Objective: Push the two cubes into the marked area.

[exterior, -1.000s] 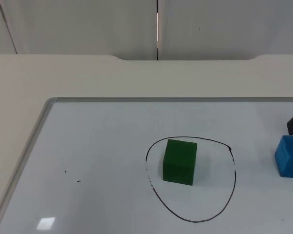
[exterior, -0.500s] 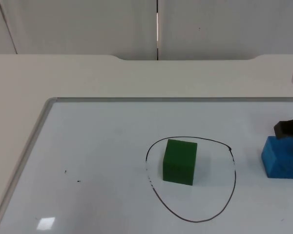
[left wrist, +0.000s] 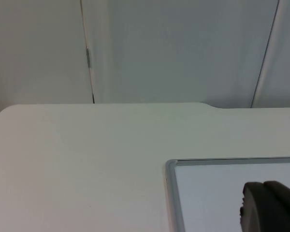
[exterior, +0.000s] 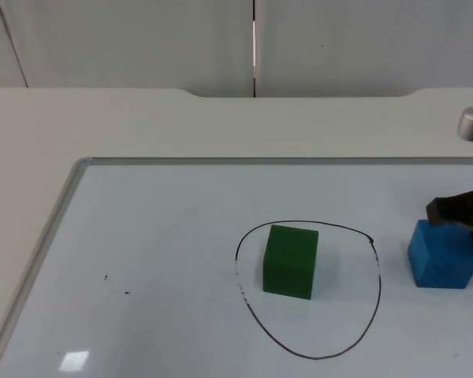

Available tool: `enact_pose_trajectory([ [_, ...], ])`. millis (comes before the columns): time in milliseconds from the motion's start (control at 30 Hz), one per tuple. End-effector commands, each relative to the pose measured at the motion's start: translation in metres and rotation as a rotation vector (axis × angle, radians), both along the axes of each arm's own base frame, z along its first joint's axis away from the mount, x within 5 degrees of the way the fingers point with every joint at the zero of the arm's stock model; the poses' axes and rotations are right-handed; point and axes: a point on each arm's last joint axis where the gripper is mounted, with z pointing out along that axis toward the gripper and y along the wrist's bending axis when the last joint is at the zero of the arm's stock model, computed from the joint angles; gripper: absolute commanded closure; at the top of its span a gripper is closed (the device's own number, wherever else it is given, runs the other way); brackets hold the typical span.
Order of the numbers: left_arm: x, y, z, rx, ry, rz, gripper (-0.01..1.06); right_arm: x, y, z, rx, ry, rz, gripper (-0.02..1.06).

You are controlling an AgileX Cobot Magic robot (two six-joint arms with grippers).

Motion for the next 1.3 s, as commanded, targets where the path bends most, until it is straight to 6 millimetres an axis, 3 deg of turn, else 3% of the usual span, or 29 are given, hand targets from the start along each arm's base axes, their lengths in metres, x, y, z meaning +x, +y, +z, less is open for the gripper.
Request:
enact_pose_trajectory([
  [0, -0.001, 0.000, 0.004, -0.018, -0.023, 0.004, 1.05, 0.003, 0.006, -0.001, 0.019, -0.022, 0.004, 1.05],
  [633, -0.001, 0.000, 0.004, -0.018, -0.023, 0.004, 1.05, 0.003, 0.006, -0.009, 0.028, 0.001, -0.019, 1.05],
  [833, -0.001, 0.000, 0.004, -0.020, -0.027, 0.005, 1.05, -0.001, 0.020, -0.008, 0.032, -0.005, 0.025, 1.05],
  [1267, -0.001, 0.000, 0.004, -0.025, -0.023, 0.003, 1.05, -0.004, 0.022, -0.009, 0.034, 0.015, 0.012, 1.05],
])
